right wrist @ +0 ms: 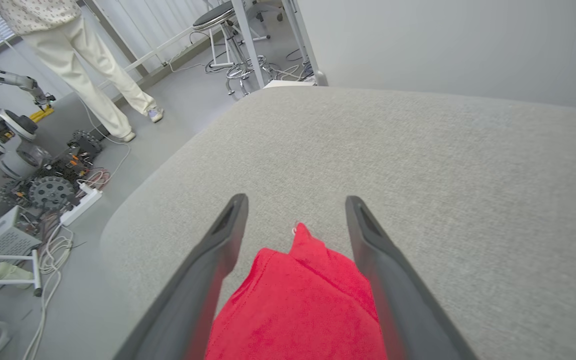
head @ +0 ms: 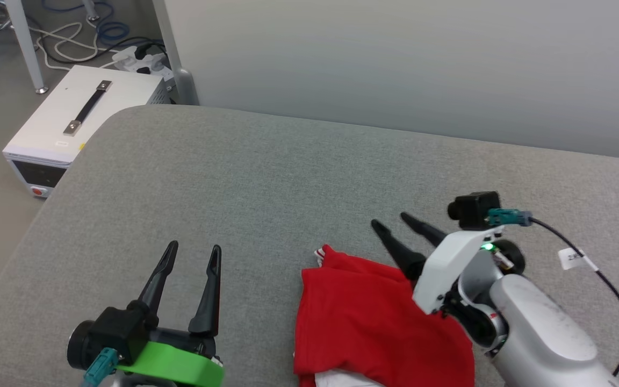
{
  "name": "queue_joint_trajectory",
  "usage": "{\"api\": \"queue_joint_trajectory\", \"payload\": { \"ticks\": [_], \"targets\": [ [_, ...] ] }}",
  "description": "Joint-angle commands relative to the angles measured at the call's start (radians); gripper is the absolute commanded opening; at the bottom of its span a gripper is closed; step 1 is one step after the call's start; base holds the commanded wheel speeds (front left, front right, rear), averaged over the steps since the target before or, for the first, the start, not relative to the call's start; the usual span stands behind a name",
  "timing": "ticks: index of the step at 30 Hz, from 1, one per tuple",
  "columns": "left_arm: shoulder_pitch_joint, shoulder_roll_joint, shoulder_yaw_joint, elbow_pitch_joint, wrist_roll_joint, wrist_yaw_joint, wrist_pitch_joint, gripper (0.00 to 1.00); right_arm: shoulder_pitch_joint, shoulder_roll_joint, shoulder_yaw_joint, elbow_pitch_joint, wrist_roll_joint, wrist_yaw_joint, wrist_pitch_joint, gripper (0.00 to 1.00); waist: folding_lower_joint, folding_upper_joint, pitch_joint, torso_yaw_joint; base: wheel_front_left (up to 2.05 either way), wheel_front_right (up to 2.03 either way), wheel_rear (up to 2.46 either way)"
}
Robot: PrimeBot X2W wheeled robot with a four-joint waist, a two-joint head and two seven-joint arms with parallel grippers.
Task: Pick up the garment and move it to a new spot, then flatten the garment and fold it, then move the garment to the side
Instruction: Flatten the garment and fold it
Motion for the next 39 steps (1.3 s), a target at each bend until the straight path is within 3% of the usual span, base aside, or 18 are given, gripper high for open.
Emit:
{"api": "queue_joint_trajectory", "payload": {
  "ticks": [1, 6, 11, 12, 13, 19, 27, 39],
  "targets": [
    [0.010, -0.003, 0.002, 0.000, -0.011, -0.003, -0.006, 1.00, -0.007, -0.026, -0.017, -0.024, -0.052, -0.001, -0.026, 1.00, 0.0000, 0.0000, -0.004, -0.021, 0.00, 0.00, 0.00],
    [0.010, -0.007, -0.009, 0.006, -0.025, -0.003, -0.006, 1.00, 0.056, -0.123, -0.151, -0.127, -0.267, -0.001, -0.103, 1.00, 0.0000, 0.0000, 0.001, -0.057, 0.00, 0.00, 0.00],
    [0.010, -0.012, -0.006, 0.008, -0.035, -0.003, -0.006, 1.00, 0.181, -0.148, -0.319, -0.266, -0.375, -0.001, -0.164, 1.00, 0.0000, 0.0000, 0.014, -0.090, 0.00, 0.00, 0.00],
    [0.010, -0.013, -0.005, 0.008, -0.036, -0.003, -0.006, 1.00, 0.212, -0.145, -0.363, -0.297, -0.396, -0.001, -0.182, 1.00, 0.0000, 0.0000, 0.017, -0.096, 0.00, 0.00, 0.00],
    [0.009, -0.016, -0.007, 0.007, -0.040, -0.003, -0.006, 1.00, 0.296, -0.116, -0.474, -0.367, -0.432, -0.001, -0.222, 1.00, 0.0000, 0.0000, 0.022, -0.106, 0.00, 0.00, 0.00],
    [0.013, -0.014, -0.016, 0.011, -0.045, -0.003, -0.006, 1.00, 0.440, -0.023, -0.607, -0.474, -0.516, -0.001, -0.270, 1.00, 0.0000, 0.0000, 0.030, -0.124, 0.00, 0.00, 0.00],
    [0.018, -0.013, -0.024, 0.035, -0.055, -0.003, -0.006, 1.00, 0.538, 0.084, -0.662, -0.505, -0.548, -0.001, -0.325, 1.00, 0.0000, 0.0000, 0.025, -0.124, 0.00, 0.00, 0.00],
    [0.015, -0.011, -0.034, 0.051, -0.055, -0.003, -0.006, 1.00, 0.542, 0.107, -0.651, -0.462, -0.547, -0.001, -0.342, 1.00, 0.0000, 0.0000, 0.017, -0.117, 0.00, 0.00, 0.00]
  ]
}}
